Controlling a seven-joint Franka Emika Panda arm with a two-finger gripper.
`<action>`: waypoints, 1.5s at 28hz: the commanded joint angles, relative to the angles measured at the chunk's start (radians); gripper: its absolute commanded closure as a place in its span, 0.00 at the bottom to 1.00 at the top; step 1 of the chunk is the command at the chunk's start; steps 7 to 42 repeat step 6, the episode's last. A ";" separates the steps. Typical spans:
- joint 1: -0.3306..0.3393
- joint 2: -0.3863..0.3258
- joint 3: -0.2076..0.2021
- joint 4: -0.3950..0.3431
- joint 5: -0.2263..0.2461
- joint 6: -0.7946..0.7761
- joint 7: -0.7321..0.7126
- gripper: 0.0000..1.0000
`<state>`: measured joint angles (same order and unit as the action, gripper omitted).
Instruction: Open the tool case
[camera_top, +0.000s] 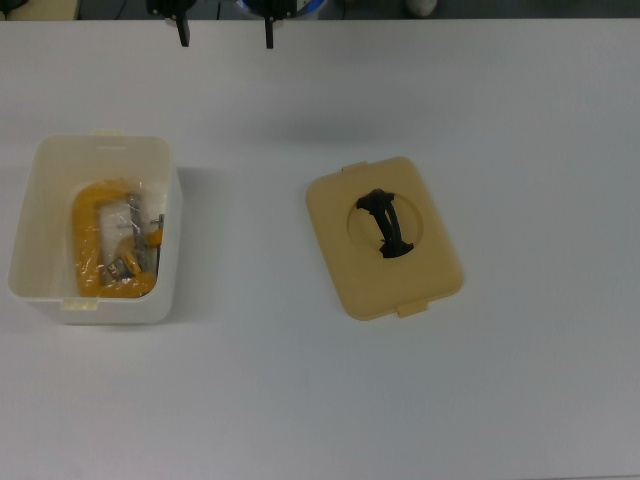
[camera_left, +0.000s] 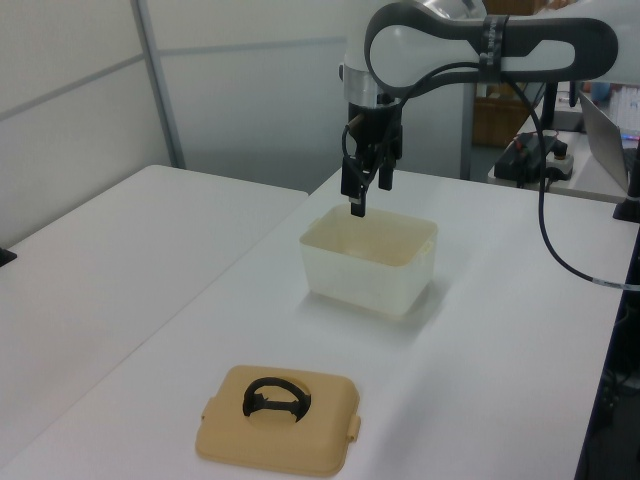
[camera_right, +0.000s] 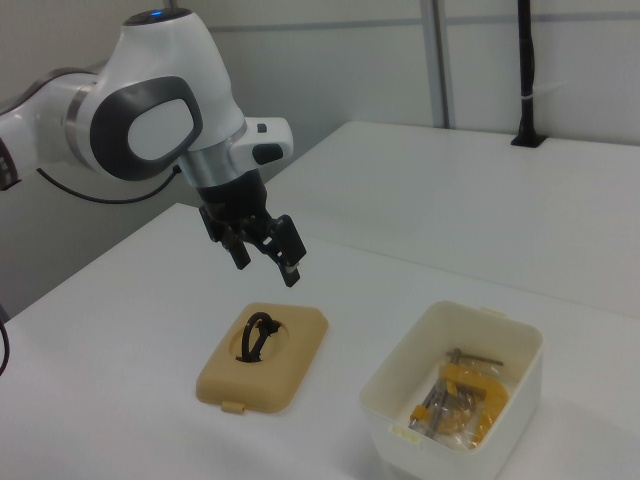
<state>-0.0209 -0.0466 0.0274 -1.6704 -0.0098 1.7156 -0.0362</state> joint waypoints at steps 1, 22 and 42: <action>0.010 0.010 -0.014 0.006 0.021 0.025 -0.013 0.00; 0.009 0.010 -0.011 0.006 0.022 0.024 -0.013 0.00; 0.009 0.010 -0.011 0.006 0.022 0.024 -0.013 0.00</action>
